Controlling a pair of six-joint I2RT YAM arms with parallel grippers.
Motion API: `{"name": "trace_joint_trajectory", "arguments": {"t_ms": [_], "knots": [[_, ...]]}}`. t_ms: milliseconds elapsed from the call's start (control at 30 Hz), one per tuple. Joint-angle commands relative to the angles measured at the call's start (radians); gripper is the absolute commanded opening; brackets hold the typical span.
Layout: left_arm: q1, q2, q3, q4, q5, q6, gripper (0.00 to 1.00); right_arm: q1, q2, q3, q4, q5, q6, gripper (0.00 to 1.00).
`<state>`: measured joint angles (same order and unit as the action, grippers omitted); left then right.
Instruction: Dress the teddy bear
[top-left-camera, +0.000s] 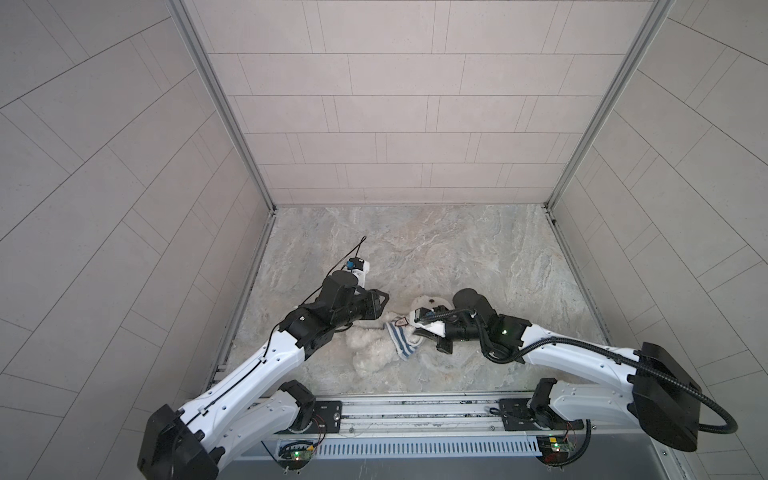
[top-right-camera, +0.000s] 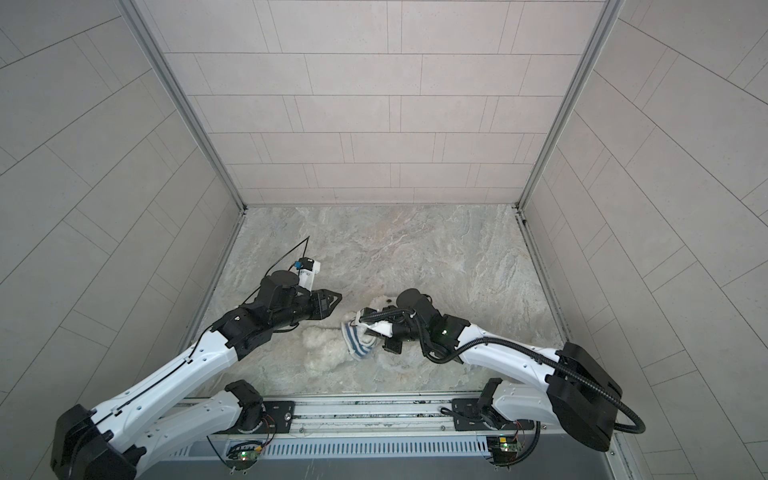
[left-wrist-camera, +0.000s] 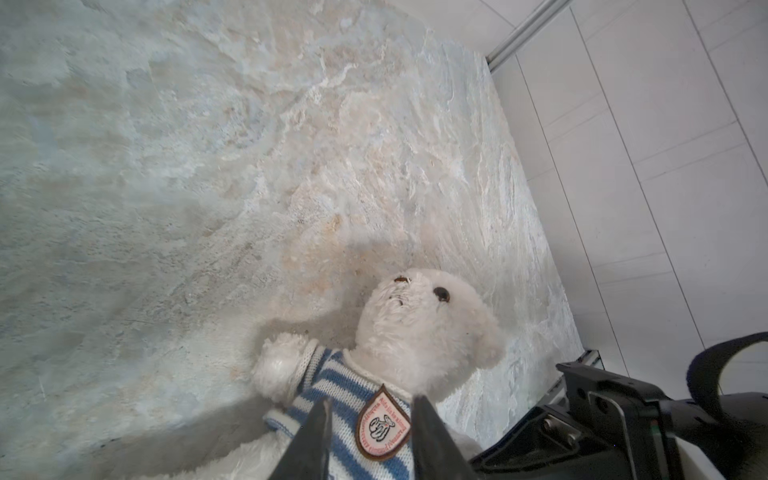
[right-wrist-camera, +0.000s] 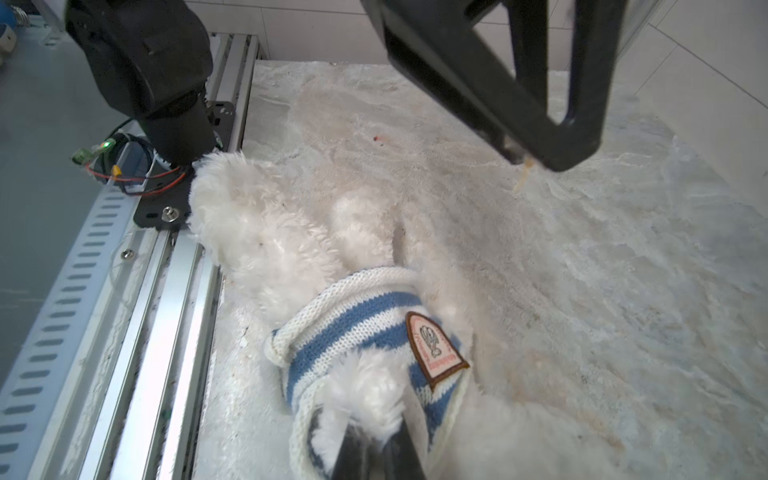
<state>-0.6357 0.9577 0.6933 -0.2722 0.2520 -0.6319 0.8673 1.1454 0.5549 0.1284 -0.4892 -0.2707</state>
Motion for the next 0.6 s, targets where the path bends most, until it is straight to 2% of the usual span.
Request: {"name": "trace_joint_trajectory", "arguments": {"t_ms": [0,233,300,367,400,467,567], "knots": [[-0.060,0.034,-0.027,-0.001,0.003,0.007,0.36,0.017,-0.091,-0.087,0.072,0.091,0.096,0.12],[-0.197,0.177,-0.050,0.079,-0.010,-0.015,0.33,0.039,-0.228,-0.170,0.024,0.222,0.226,0.29],[-0.220,0.207,-0.065,0.111,-0.010,-0.032,0.32,0.040,-0.273,-0.174,-0.005,0.281,0.304,0.43],[-0.242,0.217,-0.076,0.123,-0.024,-0.043,0.30,0.037,-0.303,-0.164,-0.070,0.431,0.442,0.57],[-0.257,0.221,-0.080,0.125,-0.035,-0.053,0.29,0.027,-0.308,-0.135,-0.146,0.505,0.523,0.61],[-0.287,0.227,-0.092,0.143,-0.049,-0.078,0.29,0.010,-0.314,-0.079,-0.302,0.562,0.661,0.61],[-0.334,0.237,-0.105,0.172,-0.069,-0.121,0.29,0.010,-0.366,-0.063,-0.428,0.578,0.882,0.61]]}}
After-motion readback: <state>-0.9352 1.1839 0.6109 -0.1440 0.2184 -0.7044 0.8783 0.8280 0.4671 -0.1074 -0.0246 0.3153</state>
